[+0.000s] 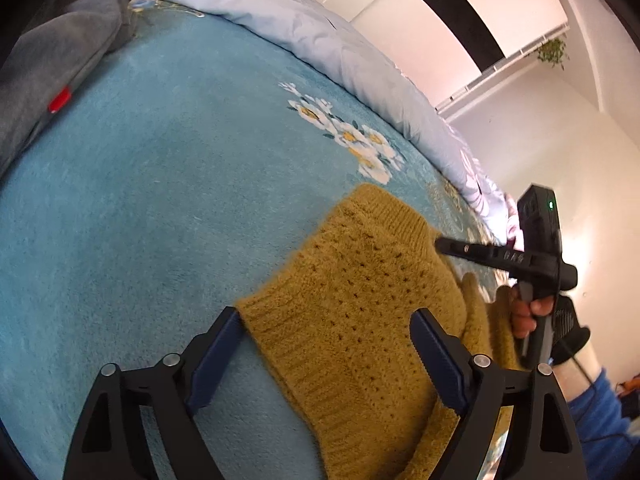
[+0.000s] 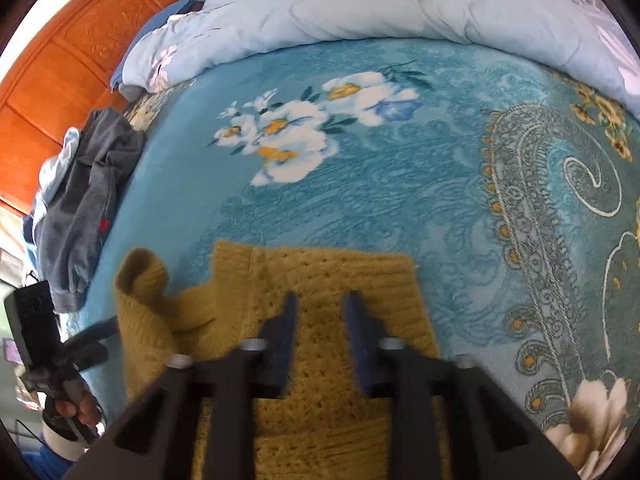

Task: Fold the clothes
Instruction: 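Lift the sweater with both grippers, shaking it out by the shoulders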

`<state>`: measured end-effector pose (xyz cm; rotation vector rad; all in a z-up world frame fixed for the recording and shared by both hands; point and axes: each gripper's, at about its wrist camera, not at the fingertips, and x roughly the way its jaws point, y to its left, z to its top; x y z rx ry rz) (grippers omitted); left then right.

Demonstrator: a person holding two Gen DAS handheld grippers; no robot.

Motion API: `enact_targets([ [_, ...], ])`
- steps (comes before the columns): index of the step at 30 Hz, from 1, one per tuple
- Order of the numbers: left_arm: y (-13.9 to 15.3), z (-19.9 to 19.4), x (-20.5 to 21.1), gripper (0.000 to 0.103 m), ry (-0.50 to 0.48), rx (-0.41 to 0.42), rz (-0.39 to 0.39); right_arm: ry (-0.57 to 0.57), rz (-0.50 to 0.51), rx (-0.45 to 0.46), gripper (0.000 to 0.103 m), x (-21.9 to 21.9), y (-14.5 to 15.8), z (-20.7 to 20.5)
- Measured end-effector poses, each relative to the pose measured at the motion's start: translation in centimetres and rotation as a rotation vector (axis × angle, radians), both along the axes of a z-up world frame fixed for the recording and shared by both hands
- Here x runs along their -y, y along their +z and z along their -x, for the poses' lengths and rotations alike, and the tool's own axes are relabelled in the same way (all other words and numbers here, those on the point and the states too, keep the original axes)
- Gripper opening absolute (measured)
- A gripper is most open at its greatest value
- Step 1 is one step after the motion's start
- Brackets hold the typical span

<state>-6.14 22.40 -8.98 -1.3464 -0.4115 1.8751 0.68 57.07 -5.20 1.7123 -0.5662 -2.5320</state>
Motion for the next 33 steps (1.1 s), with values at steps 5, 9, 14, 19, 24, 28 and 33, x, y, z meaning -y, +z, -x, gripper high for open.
enact_targets([
  [5, 0.2, -0.1, 0.3, 0.073, 0.032, 0.014, -0.031, 0.006, 0.015, -0.046, 0.003, 1.1, 1.0, -0.7],
  [9, 0.3, -0.1, 0.5, 0.073, 0.041, 0.02, -0.038, -0.025, 0.002, -0.07, 0.005, 0.3, 2.1, -1.1],
  [14, -0.3, -0.2, 0.5, 0.073, 0.043, 0.029, -0.027, -0.092, -0.058, -0.037, 0.039, -1.4, 1.6, -1.1],
  [19, -0.3, -0.2, 0.6, 0.074, 0.029, 0.028, -0.034, -0.057, -0.07, -0.009, 0.051, -2.3, 0.8, -0.9],
  [24, -0.3, -0.2, 0.7, 0.074, 0.012, 0.016, -0.031, -0.011, -0.072, 0.029, 0.052, -2.5, -0.5, -0.1],
  [28, -0.3, -0.2, 0.6, 0.074, 0.002, 0.01, -0.03, 0.01, -0.037, 0.025, 0.053, -2.8, -0.7, 0.1],
  [33, -0.4, -0.2, 0.4, 0.074, -0.002, 0.004, -0.034, 0.04, 0.046, 0.013, 0.054, -3.1, -0.5, -0.3],
])
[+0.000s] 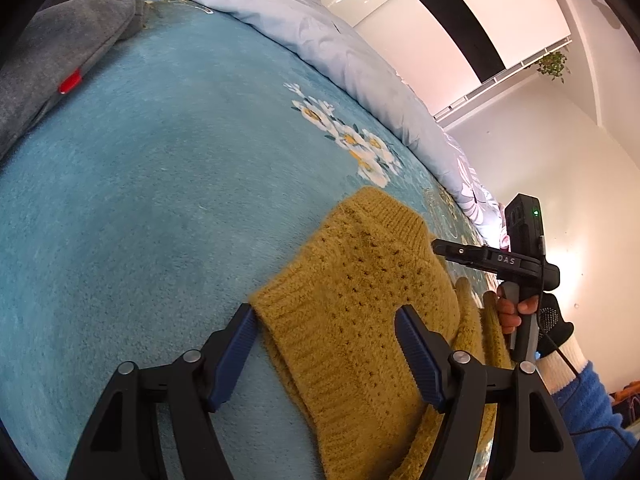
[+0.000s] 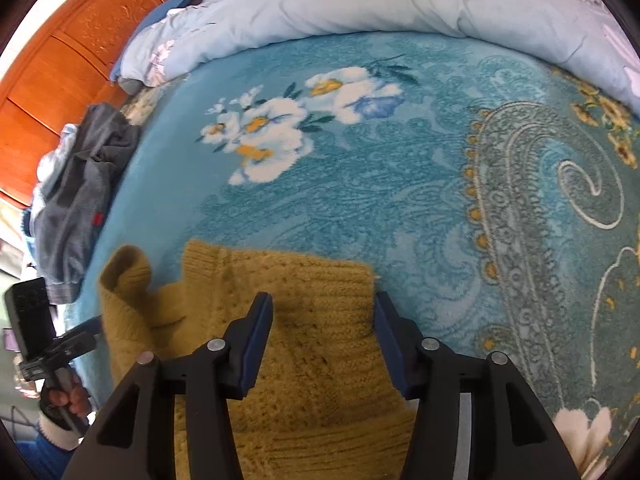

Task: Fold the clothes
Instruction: 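Lift the sweater with both grippers, shaking it out by the shoulders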

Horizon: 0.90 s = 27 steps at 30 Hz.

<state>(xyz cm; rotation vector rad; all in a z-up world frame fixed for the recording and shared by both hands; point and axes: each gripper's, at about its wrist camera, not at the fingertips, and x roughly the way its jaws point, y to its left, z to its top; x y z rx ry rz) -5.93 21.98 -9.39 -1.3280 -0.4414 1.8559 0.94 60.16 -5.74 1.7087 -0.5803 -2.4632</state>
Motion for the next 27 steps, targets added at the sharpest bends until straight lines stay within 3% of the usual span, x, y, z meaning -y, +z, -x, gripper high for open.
enact_targets([
  [3, 0.0, 0.0, -0.1, 0.075, -0.003, -0.002, -0.007, 0.059, 0.021, -0.002, 0.052, 0.7, 0.1, -0.2],
  [10, 0.2, -0.2, -0.3, 0.072, 0.008, -0.019, -0.018, 0.072, -0.012, -0.013, 0.026, 1.5, 0.5, -0.9],
  [13, 0.7, -0.3, -0.3, 0.053, 0.018, -0.023, -0.02, 0.047, -0.026, -0.037, 0.019, 1.6, 1.2, -1.6],
  [15, 0.9, -0.2, -0.4, 0.034, 0.024, -0.021, -0.024, 0.023, -0.017, -0.066, 0.017, 1.5, 1.9, -2.0],
  [19, 1.3, 0.3, -1.3, 0.015, 0.025, -0.006, -0.058, -0.027, -0.012, -0.127, 0.016, 0.7, 3.8, -3.3],
  [27, 2.3, -0.1, -3.8, 0.013, -0.013, -0.066, 0.035, -0.163, -0.033, -0.221, 0.015, -2.6, 7.2, -5.4],
])
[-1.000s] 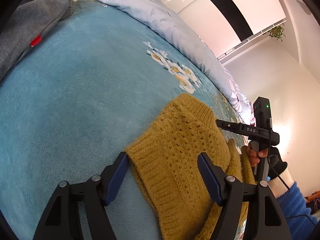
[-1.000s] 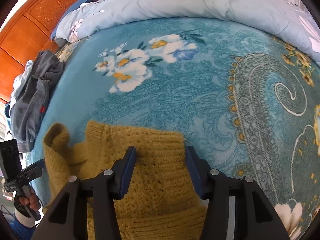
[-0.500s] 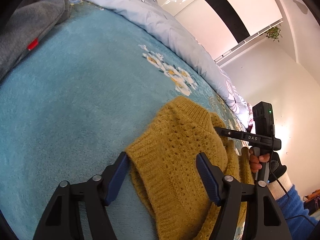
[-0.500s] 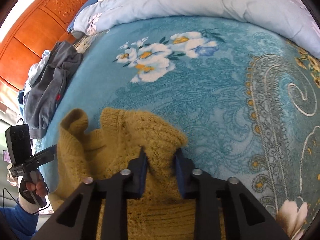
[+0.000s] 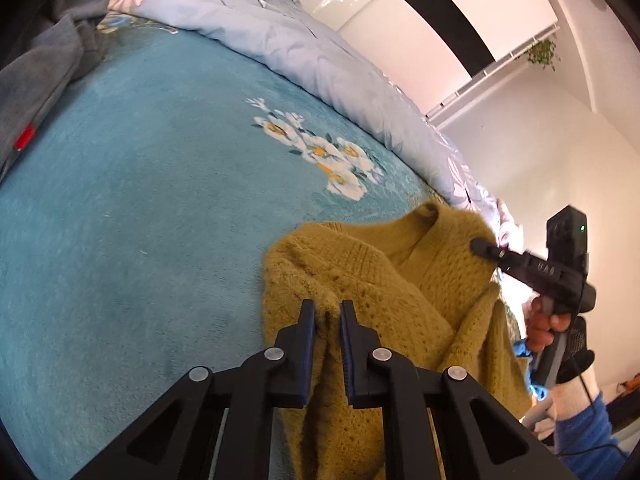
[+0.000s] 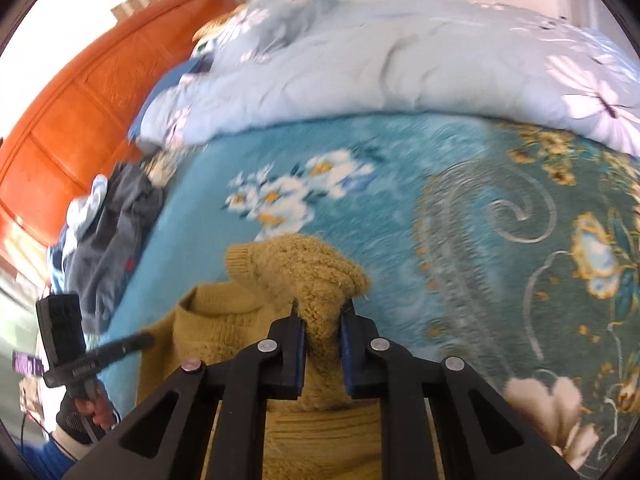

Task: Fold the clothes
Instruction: 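Lift the sweater with both grippers, shaking it out by the shoulders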

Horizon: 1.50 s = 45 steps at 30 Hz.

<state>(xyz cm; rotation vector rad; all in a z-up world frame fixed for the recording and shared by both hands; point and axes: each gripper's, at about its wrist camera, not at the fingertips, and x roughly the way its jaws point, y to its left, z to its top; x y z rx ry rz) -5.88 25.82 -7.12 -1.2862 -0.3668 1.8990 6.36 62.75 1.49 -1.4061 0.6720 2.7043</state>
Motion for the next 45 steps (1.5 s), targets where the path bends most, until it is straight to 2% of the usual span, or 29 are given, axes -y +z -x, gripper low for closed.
enact_targets([
  [4, -0.5, -0.3, 0.6, 0.018, 0.001, 0.013, 0.021, -0.076, 0.007, -0.043, 0.014, -1.9, 0.9, -1.2],
  [7, -1.0, -0.2, 0.9, 0.025, 0.019, 0.03, 0.035, -0.122, 0.001, -0.064, 0.013, -2.8, 1.4, -1.5],
  [9, -1.5, 0.0, 0.4, 0.034, 0.011, 0.04, 0.044, -0.148, 0.01, -0.091, 0.012, -3.3, 2.0, -1.8],
  [13, -2.0, 0.8, -1.8, 0.034, -0.03, 0.035, 0.046, -0.153, -0.003, -0.091, 0.012, -3.5, 2.5, -1.6],
  [16, -2.2, 1.5, -2.8, 0.029, -0.024, 0.045, 0.05, -0.154, -0.007, -0.091, 0.012, -3.5, 2.4, -1.7],
  [18, -2.0, 1.9, -3.4, 0.013, -0.017, 0.02, 0.078, -0.169, -0.008, -0.093, 0.012, -4.0, 2.4, -1.7],
  [19, -1.8, 2.2, -3.6, 0.013, -0.016, 0.011, 0.085, -0.177, -0.009, -0.093, 0.012, -4.2, 2.4, -1.7],
  [25, 1.3, 6.4, -6.5, 0.011, -0.003, -0.098, 0.084, -0.258, -0.023, -0.105, 0.011, -7.0, 3.4, -0.8],
  [29, 5.3, 10.5, -10.8, 0.011, -0.027, -0.22, 0.109, -0.334, -0.051, -0.131, 0.011, -9.8, 5.2, 0.2],
  [31, 7.3, 12.5, -12.3, 0.01, -0.023, -0.256, 0.103, -0.368, -0.068, -0.156, 0.011, -11.1, 6.5, 0.8],
  [35, 10.0, 16.5, -16.1, 0.011, -0.02, -0.345, 0.142, -0.414, -0.102, -0.187, 0.011, -13.3, 8.0, 2.5],
  [38, 9.3, 18.1, -18.4, 0.011, -0.032, -0.341, 0.184, -0.43, -0.107, -0.167, 0.011, -14.5, 7.3, 4.0],
  [42, 6.8, 18.6, -21.1, 0.011, -0.072, -0.351, 0.271, -0.438, -0.096, -0.109, 0.011, -15.4, 4.4, 5.7],
  [45, 4.9, 18.7, -22.7, 0.014, -0.091, -0.335, 0.307, -0.435, -0.093, -0.076, 0.011, -15.9, 2.5, 6.4],
])
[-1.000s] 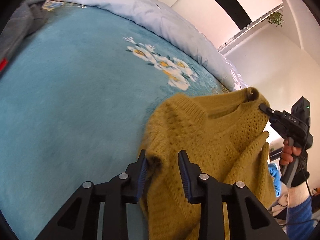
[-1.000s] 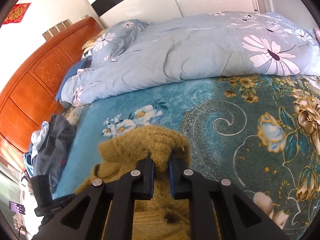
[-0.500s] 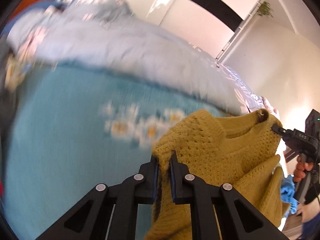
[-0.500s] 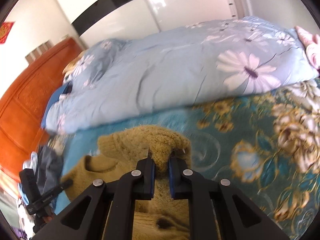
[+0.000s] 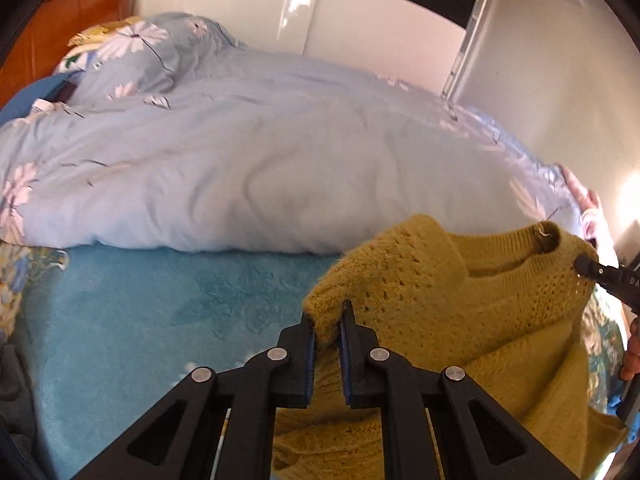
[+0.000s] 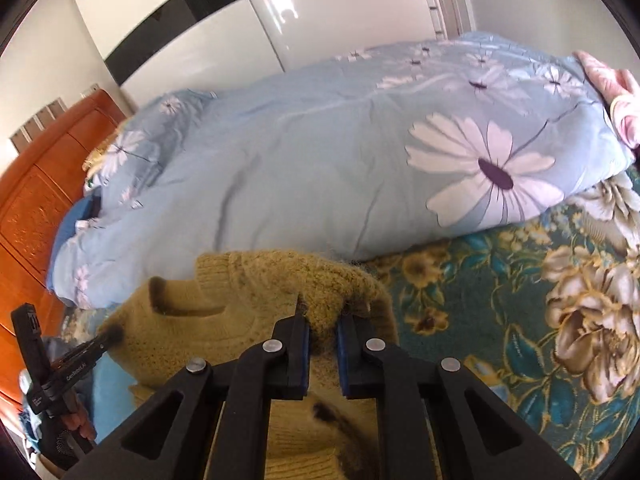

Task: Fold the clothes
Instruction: 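Lift the sweater with both grippers, shaking it out by the shoulders, then lay the sweater flat on the blanket and open both grippers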

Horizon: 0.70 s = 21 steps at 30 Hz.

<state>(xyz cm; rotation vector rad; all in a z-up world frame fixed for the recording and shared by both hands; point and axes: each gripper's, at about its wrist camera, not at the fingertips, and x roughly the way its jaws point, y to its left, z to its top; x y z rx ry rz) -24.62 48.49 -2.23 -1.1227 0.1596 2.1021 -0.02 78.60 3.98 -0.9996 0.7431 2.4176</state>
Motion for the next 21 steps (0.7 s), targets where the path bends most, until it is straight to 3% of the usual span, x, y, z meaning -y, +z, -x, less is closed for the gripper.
enact_targets([
  [2, -0.8, 0.0, -0.5, 0.014, -0.002, 0.017, 0.017, 0.004, 0.0, 0.014, 0.015, -0.2, -0.9, 0.3],
  [4, -1.3, -0.1, -0.9, 0.024, -0.01, 0.039, 0.033, 0.004, -0.015, 0.036, 0.021, -0.2, -1.2, 0.3],
  [6, -1.5, -0.6, -1.2, 0.056, -0.025, 0.043, 0.047, 0.005, -0.036, 0.053, 0.032, -0.1, -1.2, 0.1],
  [7, -1.4, -0.9, -1.2, 0.062, -0.033, 0.029, 0.052, 0.013, -0.04, 0.05, 0.038, 0.0, -1.1, 0.0],
  [9, -1.0, -1.8, -1.1, 0.086, -0.05, 0.005, 0.069, 0.015, -0.058, 0.051, 0.052, 0.2, -0.4, -0.6],
  [12, 0.0, -3.4, -0.2, 0.093, -0.066, -0.007, 0.055, 0.048, -0.024, 0.016, 0.054, 0.8, 0.3, -2.1],
  [13, 0.2, -4.0, 0.3, 0.096, -0.068, -0.009, 0.055, 0.065, 0.0, 0.015, 0.063, 1.1, 0.2, -2.8],
  [14, 0.5, -5.0, 1.2, 0.097, -0.07, -0.01, 0.04, 0.083, 0.021, 0.022, 0.064, 1.6, -0.3, -3.6],
  [18, 1.5, -9.5, 5.8, 0.099, -0.059, -0.02, -0.054, 0.151, 0.111, 0.057, 0.064, 3.5, -2.9, -6.2],
  [21, 1.6, -13.2, 9.8, 0.102, -0.027, -0.055, -0.063, 0.182, 0.129, 0.096, 0.064, 4.9, -4.1, -7.0],
])
